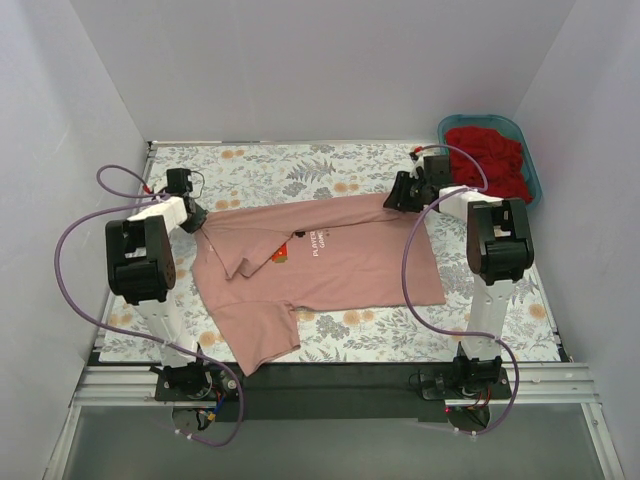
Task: Fold and stack the t-shirts
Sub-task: Fold the tshirt
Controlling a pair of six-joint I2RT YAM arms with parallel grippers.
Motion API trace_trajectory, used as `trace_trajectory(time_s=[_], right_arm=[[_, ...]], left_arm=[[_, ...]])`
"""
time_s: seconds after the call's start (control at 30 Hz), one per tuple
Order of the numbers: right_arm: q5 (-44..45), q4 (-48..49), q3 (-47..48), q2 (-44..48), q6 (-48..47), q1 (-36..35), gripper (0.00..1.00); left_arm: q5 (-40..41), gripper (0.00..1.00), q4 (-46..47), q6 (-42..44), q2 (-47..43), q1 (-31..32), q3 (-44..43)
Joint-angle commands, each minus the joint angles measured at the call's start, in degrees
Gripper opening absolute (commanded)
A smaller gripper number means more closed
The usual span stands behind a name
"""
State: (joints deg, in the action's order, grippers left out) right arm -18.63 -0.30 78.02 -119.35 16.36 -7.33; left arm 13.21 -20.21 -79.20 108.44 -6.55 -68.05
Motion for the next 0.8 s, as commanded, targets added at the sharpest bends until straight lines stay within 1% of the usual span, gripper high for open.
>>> trace_trajectory(time_s=[0.0,0.03,0.1,0.13,0.2,0.23,0.27,0.3,0.33,0.37,0.4,0.43,0.53,0.57,0.6,0.63,0.67,0.7,0.73,0.77], right_arm=[[1.23,-4.36,-2.34,2.89,0.78,-1.36,0.52],[1.32,-4.36,-2.34,3.76,0.52,-1.72,0.52],[1.58,-4.54,-2.00,4.82,-0.18,-2.33,0.53],[1.58,-4.54,-1.99,6.22,-0.28,-2.33,0.53],[1.93,-4.45,-2.17,8.94,-0.63,-2.25,0.54],[1.67,-4.45,-2.08,10.00,-1.15,-2.25,0.55],[1.32,-4.45,-2.25,10.88,-1.42,-2.51,0.55],[0.97,-4.36,-2.69,12.81,-1.77,-2.77,0.55],[0.88,-4.45,-2.87,13.61,-2.47,-3.47,0.56],[-0.08,-4.45,-3.22,14.49,-2.73,-3.83,0.57],[-0.70,-4.45,-4.09,15.98,-3.00,-4.35,0.57],[-1.57,-4.28,-4.62,16.69,-3.00,-4.88,0.57],[-3.08,-3.84,-6.99,18.97,-3.44,-8.56,0.57],[-3.16,-3.57,-7.70,19.59,-3.35,-10.40,0.57],[-3.60,-3.22,-8.49,20.55,-3.09,-11.29,0.57],[-3.86,-2.70,-9.54,21.08,-2.74,-12.00,0.57],[-4.04,-1.48,-11.64,21.61,-2.13,-13.40,0.57],[-4.83,-0.68,-12.97,22.92,-1.25,-13.93,0.57],[-5.09,-0.24,-14.37,23.72,-0.63,-14.46,0.58],[-5.18,2.38,-17.43,24.59,-0.19,-15.33,0.58]], left_arm=[[4.72,0.00,1.92,7.56,3.61,-1.01,-4.62],[4.02,0.01,1.75,8.35,4.23,-1.01,-7.16],[2.79,0.09,1.49,8.62,3.97,-0.93,-8.76],[2.35,0.22,1.31,8.88,3.19,-0.84,-9.29],[3.22,0.39,0.79,10.11,-0.49,0.12,-9.03],[3.92,0.51,0.52,10.64,-2.17,0.57,-8.68],[5.41,0.56,0.17,11.43,-3.92,1.18,-7.20],[5.86,0.61,-0.01,11.70,-8.20,2.49,-6.14],[6.29,0.68,-0.18,11.79,-10.25,3.37,-5.00],[6.21,0.73,-0.71,11.44,-12.79,5.30,-2.03],[6.21,0.76,-1.15,11.09,-14.82,5.75,-0.52],[6.47,0.77,-1.85,10.47,-19.10,8.28,1.32],[4.64,0.78,-6.15,5.29,-25.10,12.69,8.27],[3.41,0.78,-7.12,4.41,-28.95,13.83,10.11],[2.44,0.78,-7.56,3.62,-31.25,17.06,13.96],[1.82,0.79,-7.65,3.18,-33.19,19.01,15.39],[1.99,0.79,-8.61,3.00,-36.95,21.11,16.88],[3.30,0.80,-9.75,2.21,-38.29,25.05,17.77],[3.66,0.80,-10.72,0.12,-39.61,26.74,18.82],[4.01,0.81,-11.77,-0.42,-41.71,29.81,19.35]])
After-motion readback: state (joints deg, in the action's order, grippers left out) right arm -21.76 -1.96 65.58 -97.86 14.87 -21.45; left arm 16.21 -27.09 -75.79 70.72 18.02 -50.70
